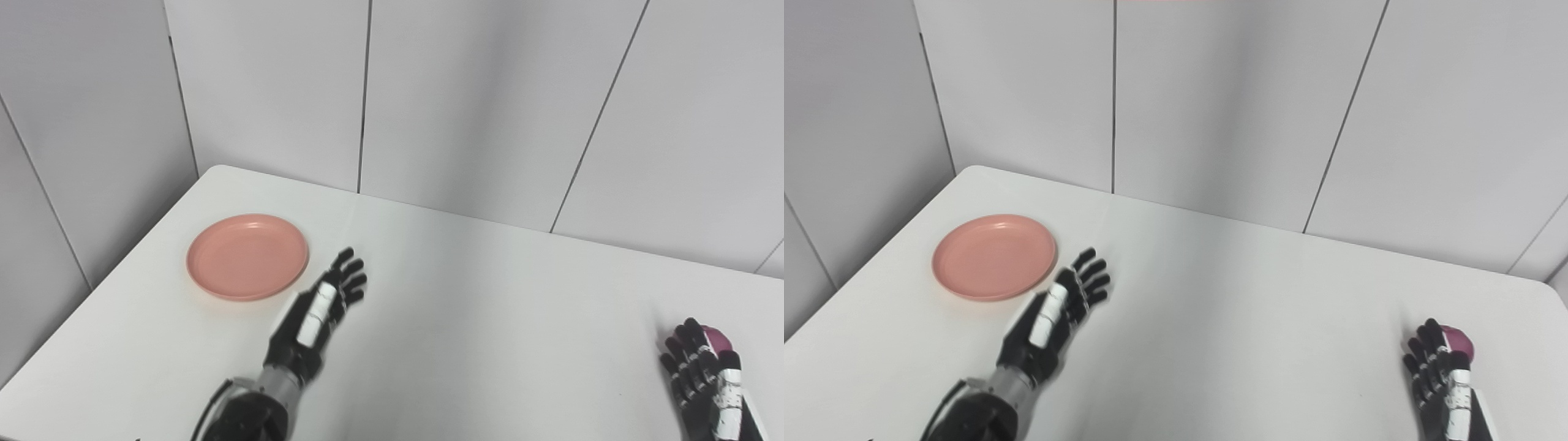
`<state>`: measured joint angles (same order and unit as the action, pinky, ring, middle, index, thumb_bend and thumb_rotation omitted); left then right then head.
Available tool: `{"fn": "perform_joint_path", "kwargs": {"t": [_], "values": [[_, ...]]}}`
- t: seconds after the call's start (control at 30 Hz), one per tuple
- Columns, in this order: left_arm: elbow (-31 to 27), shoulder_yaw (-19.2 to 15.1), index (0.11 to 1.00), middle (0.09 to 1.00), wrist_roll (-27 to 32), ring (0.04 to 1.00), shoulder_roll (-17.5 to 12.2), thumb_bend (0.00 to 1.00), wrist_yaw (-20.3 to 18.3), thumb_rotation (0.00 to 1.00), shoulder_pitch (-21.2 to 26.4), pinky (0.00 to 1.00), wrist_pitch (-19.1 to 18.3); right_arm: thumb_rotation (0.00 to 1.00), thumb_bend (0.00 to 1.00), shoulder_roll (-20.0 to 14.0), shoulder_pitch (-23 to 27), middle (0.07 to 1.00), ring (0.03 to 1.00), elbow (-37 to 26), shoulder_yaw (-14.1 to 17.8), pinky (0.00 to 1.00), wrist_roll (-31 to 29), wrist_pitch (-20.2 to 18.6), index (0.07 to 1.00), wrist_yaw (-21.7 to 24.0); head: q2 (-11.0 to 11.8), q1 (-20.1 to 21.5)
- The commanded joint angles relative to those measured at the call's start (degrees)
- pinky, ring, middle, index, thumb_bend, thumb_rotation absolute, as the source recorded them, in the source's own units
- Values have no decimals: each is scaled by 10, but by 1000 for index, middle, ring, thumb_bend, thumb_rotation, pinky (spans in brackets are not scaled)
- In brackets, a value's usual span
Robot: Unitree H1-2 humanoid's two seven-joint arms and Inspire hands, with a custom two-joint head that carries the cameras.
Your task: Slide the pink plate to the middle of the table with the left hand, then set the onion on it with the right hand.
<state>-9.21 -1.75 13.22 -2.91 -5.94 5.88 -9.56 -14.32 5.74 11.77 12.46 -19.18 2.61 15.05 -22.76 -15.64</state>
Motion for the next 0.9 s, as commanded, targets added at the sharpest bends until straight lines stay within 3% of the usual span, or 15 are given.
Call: {"fn": "perform_joint_path", "kwargs": {"t": [0.0, 0.23, 0.4, 0.5, 0.67, 0.87], "values": [[-14, -7, 877, 903, 12, 883, -15, 926, -12, 867, 48, 848, 6, 1000, 693, 41, -58, 1000, 1000, 64, -9, 1000, -4, 19, 1000, 3, 0, 2], [46, -46, 836, 844, 20, 809, -71, 957, -38, 869, 128, 748, 57, 1000, 717, 46, -59, 993, 992, 55, -7, 1000, -3, 13, 992, -8, 0, 3], [54, -68, 805, 802, -2, 776, -100, 963, -19, 867, 190, 719, 64, 1000, 746, 46, -59, 997, 997, 53, -8, 1000, -3, 10, 996, -7, 2, 1], [79, -84, 812, 777, -13, 737, -112, 953, -10, 847, 218, 654, 91, 1000, 749, 46, -58, 1000, 1000, 54, -7, 1000, -3, 11, 1000, -7, 2, 1], [183, -113, 783, 769, -8, 718, -158, 967, -22, 838, 266, 613, 161, 1000, 750, 46, -59, 999, 1000, 54, -6, 1000, -7, 11, 1000, -5, 2, 1], [293, -132, 821, 796, -4, 760, -202, 949, -30, 857, 305, 670, 216, 1000, 752, 43, -60, 1000, 999, 52, -6, 1000, -8, 8, 1000, -3, 1, 0]]}}
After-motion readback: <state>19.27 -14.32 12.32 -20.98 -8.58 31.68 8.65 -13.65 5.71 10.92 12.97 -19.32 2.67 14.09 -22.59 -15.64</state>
